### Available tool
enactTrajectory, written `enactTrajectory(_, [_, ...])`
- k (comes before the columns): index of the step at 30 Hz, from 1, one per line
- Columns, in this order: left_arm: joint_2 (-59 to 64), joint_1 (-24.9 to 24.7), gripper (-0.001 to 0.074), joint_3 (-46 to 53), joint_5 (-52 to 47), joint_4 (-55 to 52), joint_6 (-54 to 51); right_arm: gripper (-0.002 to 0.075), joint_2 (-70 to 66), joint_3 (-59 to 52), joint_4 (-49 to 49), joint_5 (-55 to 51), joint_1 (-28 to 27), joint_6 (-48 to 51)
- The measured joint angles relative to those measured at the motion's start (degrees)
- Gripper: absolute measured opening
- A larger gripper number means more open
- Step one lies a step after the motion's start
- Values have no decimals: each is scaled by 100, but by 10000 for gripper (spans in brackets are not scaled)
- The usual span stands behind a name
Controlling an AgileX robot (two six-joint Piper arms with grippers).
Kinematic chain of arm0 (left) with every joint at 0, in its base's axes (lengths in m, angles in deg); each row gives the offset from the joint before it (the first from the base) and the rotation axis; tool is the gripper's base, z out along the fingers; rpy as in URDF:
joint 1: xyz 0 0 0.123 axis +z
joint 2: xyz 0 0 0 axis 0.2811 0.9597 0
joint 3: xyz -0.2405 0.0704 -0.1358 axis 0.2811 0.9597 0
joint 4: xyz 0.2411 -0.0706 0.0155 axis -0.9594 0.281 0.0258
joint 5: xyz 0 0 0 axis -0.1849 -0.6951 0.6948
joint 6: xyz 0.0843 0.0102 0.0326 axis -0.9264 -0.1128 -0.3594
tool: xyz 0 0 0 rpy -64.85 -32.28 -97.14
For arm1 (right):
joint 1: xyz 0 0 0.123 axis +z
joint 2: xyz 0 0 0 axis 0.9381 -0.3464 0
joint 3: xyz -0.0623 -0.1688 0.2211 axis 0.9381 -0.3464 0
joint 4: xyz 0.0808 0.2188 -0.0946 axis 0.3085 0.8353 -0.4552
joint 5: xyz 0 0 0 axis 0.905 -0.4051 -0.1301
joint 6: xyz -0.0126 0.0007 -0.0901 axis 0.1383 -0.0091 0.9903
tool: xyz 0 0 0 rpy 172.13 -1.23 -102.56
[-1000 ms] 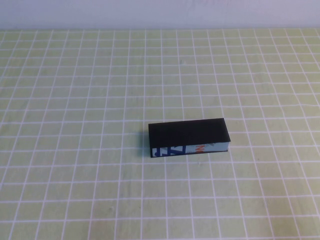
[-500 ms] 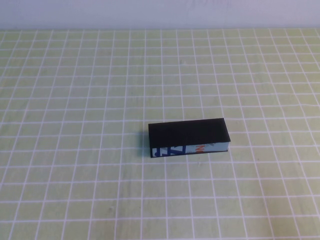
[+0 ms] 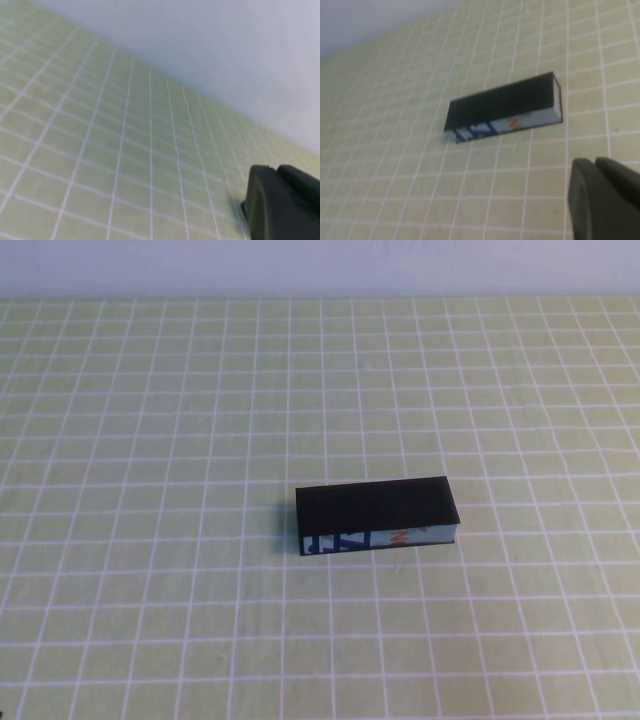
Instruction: Take glasses out of glasses case
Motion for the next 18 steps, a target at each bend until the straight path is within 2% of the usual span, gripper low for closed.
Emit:
enactTrajectory(5, [1666, 0, -4, -1220, -1495, 213, -718, -18, -1177, 731, -114, -868, 0, 575])
enactTrajectory(14, [5326, 0, -4, -3359, -3346, 2662, -4335, -18, -2549, 1364, -594, -1856, 0, 679])
enactTrajectory(18, [6781, 0, -4, -4302, -3750, 3157, -5132, -18, -3044, 1661, -798, -1865, 456, 647])
